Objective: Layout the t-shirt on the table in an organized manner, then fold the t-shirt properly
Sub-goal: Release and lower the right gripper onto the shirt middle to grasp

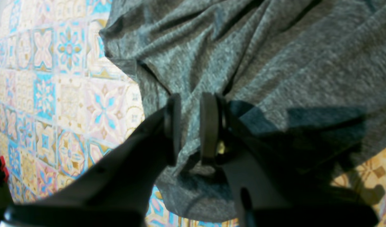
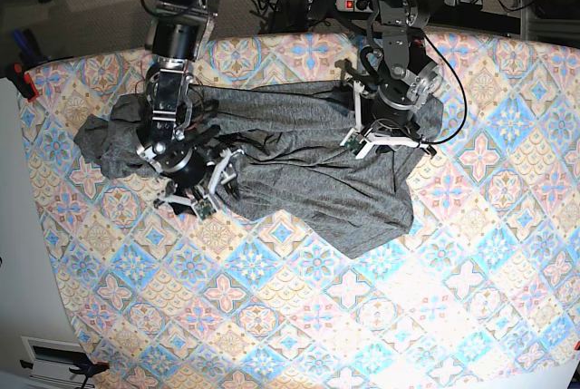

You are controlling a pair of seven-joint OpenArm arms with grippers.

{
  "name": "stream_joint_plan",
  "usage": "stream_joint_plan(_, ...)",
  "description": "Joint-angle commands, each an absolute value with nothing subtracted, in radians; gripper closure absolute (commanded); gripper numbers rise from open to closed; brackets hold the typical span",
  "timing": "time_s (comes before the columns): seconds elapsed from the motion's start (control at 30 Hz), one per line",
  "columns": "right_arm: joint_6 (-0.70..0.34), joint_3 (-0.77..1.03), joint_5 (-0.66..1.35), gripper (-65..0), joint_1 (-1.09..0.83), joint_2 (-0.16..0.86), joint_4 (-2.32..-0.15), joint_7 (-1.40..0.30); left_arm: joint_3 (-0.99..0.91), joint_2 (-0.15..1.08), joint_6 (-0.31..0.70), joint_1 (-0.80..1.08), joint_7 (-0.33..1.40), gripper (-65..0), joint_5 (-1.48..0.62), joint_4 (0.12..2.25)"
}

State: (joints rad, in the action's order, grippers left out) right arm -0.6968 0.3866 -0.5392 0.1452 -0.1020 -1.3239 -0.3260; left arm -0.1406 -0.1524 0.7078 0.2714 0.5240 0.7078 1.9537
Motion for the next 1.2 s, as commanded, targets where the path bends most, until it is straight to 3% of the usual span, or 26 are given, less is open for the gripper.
stream_joint_plan(0.0, -0.698, 0.381, -0.522, -35.4, 0.162, -0.088, -1.333, -0.305, -0.14, -0.157, 0.698, 0.263, 0.509, -11.3, 0.704, 1.969)
stream_joint_plan(0.5, -0.698, 0.383, -0.518, -35.0, 0.248, -0.061, -1.239, -0.302, -0.14, -0.157, 0.698, 0.263, 0.509, -11.2, 0.705, 1.969)
stream_joint_plan(0.6, -0.698, 0.38, -0.524, -28.2, 0.249, -0.061, -1.222, -0.302, -0.14, -0.157, 0.698, 0.263, 0.509, -11.2, 0.705, 1.969)
stream_joint_plan(0.77, -0.698, 0.384, -0.524, -11.5, 0.249, -0.061, -1.165, -0.302, -0.142, -0.157, 0.698, 0.263, 0.509, -11.2, 0.705, 1.971)
stream_joint_plan(1.0, -0.698, 0.383, -0.526, -9.4, 0.249, -0.061, -1.162, -0.3, -0.142, -0.157, 0.698, 0.272, 0.509, -11.2, 0.707, 1.971)
stream_joint_plan(1.17, -0.698, 0.387, -0.526, 0.0, 0.249, -0.061, -1.164, -0.262, -0.142, -0.157, 0.698, 0.275, 0.509, -11.2, 0.707, 1.971)
